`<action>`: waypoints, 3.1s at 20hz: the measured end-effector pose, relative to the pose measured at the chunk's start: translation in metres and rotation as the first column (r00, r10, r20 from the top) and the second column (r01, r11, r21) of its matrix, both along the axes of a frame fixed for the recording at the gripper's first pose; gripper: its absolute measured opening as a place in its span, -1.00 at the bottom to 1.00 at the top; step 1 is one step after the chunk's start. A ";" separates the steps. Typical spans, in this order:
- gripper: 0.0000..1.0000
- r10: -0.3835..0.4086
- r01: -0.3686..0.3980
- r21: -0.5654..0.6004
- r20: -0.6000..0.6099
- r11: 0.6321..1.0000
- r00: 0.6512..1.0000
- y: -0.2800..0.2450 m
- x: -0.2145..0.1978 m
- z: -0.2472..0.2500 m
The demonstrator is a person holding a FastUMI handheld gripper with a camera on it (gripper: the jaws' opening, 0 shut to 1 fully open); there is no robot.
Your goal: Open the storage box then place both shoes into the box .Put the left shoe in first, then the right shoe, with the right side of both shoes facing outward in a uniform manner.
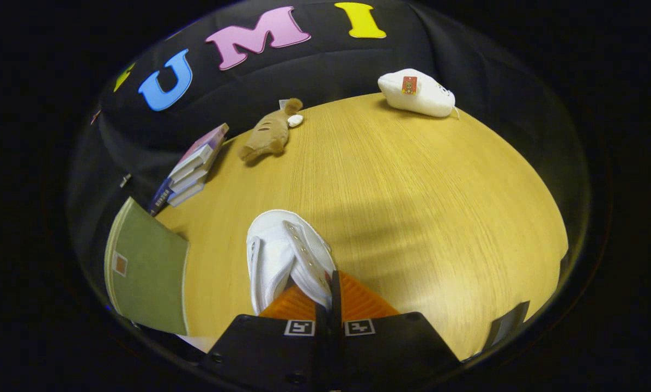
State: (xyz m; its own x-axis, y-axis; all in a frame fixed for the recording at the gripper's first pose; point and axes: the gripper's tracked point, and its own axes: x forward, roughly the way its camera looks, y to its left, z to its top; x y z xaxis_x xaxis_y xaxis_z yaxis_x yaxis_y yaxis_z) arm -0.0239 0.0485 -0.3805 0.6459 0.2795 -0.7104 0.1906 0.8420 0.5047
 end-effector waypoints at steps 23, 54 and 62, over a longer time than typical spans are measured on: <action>-0.90 0.165 -0.170 -0.030 -0.133 0.985 0.977 0.295 0.006 0.209; 0.90 0.347 -0.179 -0.341 0.533 0.923 0.772 0.107 0.039 0.313; 0.91 0.256 -0.042 -0.337 0.621 0.940 0.740 -0.002 0.036 0.329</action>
